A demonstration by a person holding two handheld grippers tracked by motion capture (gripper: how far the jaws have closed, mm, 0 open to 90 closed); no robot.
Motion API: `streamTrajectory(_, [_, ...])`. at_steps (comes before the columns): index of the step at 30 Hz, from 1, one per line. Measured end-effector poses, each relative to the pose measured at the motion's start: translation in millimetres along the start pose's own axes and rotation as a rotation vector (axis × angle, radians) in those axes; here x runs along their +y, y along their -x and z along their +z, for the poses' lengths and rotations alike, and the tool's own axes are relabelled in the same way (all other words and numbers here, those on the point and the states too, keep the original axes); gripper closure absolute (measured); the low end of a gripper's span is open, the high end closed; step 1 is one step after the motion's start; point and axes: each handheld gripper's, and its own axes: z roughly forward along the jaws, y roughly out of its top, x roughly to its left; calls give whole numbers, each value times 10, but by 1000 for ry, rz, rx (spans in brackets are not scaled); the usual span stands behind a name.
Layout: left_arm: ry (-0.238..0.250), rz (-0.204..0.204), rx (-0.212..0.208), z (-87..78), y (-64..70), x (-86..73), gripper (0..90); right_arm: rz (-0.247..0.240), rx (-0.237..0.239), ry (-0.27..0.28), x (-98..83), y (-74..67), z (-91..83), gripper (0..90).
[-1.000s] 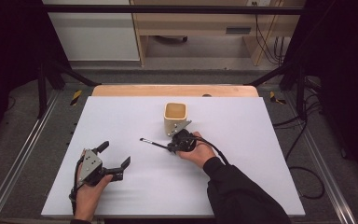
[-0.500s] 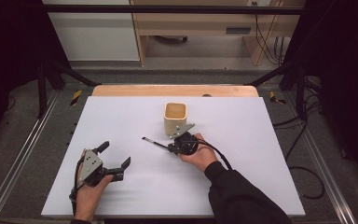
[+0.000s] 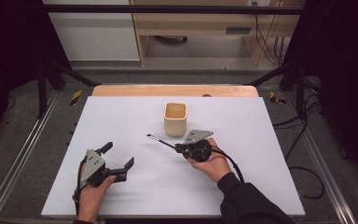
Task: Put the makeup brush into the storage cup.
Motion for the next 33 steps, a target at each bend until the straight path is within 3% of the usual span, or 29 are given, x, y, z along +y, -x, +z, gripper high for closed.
streamTrajectory(9, [-31,12,-46,82,224,12,18,16,-17,111,-238,-96,-239,843])
streamTrajectory(13, [-30,17,-62,101,318,33,17,2,-42,160,-276,-115,-295,842])
streamTrajectory(17, [-37,2,-58,120,328,22,17,-31,-67,172,-261,-98,-334,842])
streamTrajectory(25, [-11,-23,-48,135,297,99,19,27,-79,231,-289,-59,-421,842])
streamTrajectory(33, [3,-9,-68,292,305,355,27,41,-116,247,-324,-70,-459,842])
